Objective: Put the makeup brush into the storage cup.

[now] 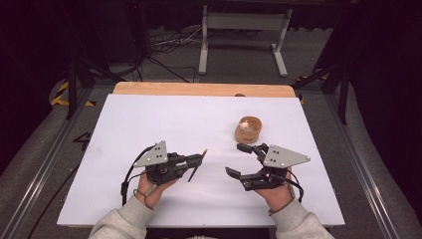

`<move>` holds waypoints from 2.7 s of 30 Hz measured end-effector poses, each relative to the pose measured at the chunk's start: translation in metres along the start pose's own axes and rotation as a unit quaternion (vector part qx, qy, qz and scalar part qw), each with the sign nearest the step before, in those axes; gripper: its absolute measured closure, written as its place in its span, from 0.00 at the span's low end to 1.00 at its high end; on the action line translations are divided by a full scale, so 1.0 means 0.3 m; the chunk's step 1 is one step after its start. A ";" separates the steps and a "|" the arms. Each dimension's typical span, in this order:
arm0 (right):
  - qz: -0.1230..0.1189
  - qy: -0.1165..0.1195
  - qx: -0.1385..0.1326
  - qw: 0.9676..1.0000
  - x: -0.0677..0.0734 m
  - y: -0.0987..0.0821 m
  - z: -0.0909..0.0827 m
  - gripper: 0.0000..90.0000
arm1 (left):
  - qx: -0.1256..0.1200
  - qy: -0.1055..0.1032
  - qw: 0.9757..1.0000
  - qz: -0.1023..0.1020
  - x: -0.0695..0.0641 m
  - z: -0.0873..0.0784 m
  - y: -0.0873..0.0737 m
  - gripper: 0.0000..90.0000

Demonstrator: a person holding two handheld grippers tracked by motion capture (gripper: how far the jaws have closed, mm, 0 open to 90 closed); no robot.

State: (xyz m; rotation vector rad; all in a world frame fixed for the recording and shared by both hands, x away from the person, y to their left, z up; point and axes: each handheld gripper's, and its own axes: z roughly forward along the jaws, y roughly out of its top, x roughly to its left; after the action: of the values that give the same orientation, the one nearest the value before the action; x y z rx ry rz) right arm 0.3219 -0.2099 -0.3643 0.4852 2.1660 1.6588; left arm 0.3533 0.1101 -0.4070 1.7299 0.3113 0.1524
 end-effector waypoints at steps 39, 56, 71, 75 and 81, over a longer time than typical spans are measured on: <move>0.050 0.063 -0.010 0.997 0.011 0.037 0.175 0.69 | 0.002 -0.008 1.000 0.012 -0.014 0.017 -0.004 0.92; 0.066 0.075 -0.001 0.995 0.007 0.030 0.190 0.91 | 0.003 -0.005 1.000 0.023 -0.019 0.022 -0.009 0.92; 0.079 0.092 -0.002 0.993 0.003 0.035 0.186 0.94 | -0.003 -0.010 1.000 0.030 -0.024 0.020 -0.008 0.92; 0.080 0.096 -0.003 0.992 0.001 0.037 0.184 0.94 | -0.005 -0.010 0.999 0.033 -0.027 0.018 -0.007 0.92; 0.079 0.096 -0.006 0.992 -0.003 0.045 0.175 0.94 | -0.006 -0.001 0.999 0.031 -0.024 0.009 -0.003 0.86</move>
State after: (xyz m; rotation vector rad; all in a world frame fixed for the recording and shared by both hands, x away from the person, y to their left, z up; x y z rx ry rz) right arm 0.3487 -0.1627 -0.3639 0.5245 2.3031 1.8719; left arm 0.3470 0.1055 -0.4079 1.7279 0.2556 0.1983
